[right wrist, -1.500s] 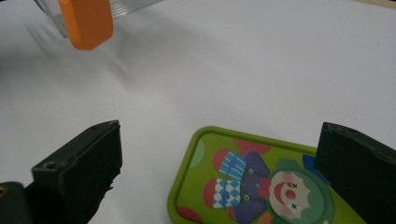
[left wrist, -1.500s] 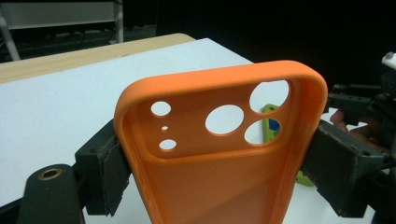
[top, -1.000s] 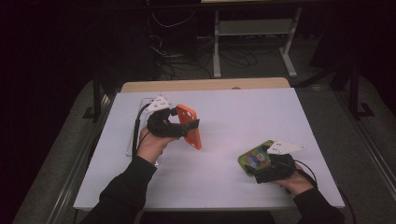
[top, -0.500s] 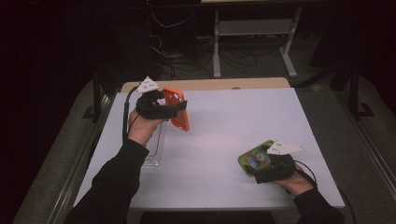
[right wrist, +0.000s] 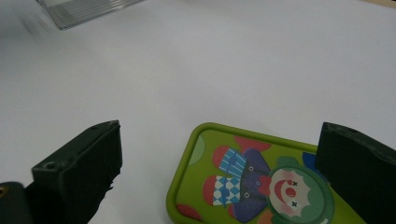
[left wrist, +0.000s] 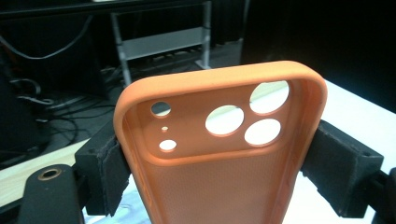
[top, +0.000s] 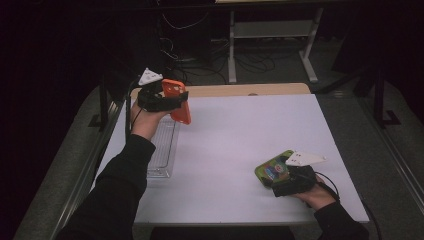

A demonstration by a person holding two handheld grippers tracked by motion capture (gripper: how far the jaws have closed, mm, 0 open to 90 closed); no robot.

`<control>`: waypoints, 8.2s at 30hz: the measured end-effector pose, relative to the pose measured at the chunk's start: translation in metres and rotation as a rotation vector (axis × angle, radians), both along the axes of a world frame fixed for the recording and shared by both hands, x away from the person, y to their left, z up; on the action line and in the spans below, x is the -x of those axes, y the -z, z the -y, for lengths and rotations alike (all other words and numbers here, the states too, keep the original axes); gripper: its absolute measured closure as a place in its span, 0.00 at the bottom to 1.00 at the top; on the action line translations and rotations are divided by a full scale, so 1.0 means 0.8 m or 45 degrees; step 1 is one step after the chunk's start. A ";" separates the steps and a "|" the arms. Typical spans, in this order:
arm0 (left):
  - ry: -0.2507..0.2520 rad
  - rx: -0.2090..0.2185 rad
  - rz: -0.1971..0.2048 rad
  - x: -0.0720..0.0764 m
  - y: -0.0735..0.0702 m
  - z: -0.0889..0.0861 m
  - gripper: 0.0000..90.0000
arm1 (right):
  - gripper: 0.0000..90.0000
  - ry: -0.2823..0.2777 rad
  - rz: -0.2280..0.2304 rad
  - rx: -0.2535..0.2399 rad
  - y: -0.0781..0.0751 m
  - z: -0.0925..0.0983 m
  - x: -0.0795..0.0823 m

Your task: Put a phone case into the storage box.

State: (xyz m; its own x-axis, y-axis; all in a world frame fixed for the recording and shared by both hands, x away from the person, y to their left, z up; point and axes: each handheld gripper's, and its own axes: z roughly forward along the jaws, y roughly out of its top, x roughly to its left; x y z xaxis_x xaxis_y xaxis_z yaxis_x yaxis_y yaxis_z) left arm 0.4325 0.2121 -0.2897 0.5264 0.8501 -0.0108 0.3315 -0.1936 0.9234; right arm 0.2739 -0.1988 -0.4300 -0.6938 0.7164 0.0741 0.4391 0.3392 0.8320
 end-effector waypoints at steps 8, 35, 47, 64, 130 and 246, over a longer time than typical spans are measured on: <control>-0.156 0.009 0.015 -0.028 0.003 -0.019 0.18 | 0.00 0.003 0.002 -0.007 -0.001 0.001 0.001; -0.472 -0.109 -0.065 -0.089 0.078 -0.035 0.17 | 0.00 -0.003 0.020 -0.047 -0.003 0.006 0.002; -0.482 -0.106 -0.060 -0.093 0.099 -0.029 0.17 | 0.00 0.004 0.020 -0.046 -0.004 0.007 0.003; -0.462 -0.134 -0.044 -0.090 0.118 -0.026 0.15 | 0.00 0.002 0.025 -0.047 -0.003 0.008 0.003; 0.495 -0.080 -0.228 0.101 0.074 0.050 0.01 | 0.00 -0.001 0.018 -0.038 -0.007 0.011 0.004; 0.629 -0.076 -0.305 0.157 0.156 0.077 0.03 | 0.96 0.015 -0.234 0.193 0.000 -0.079 -0.102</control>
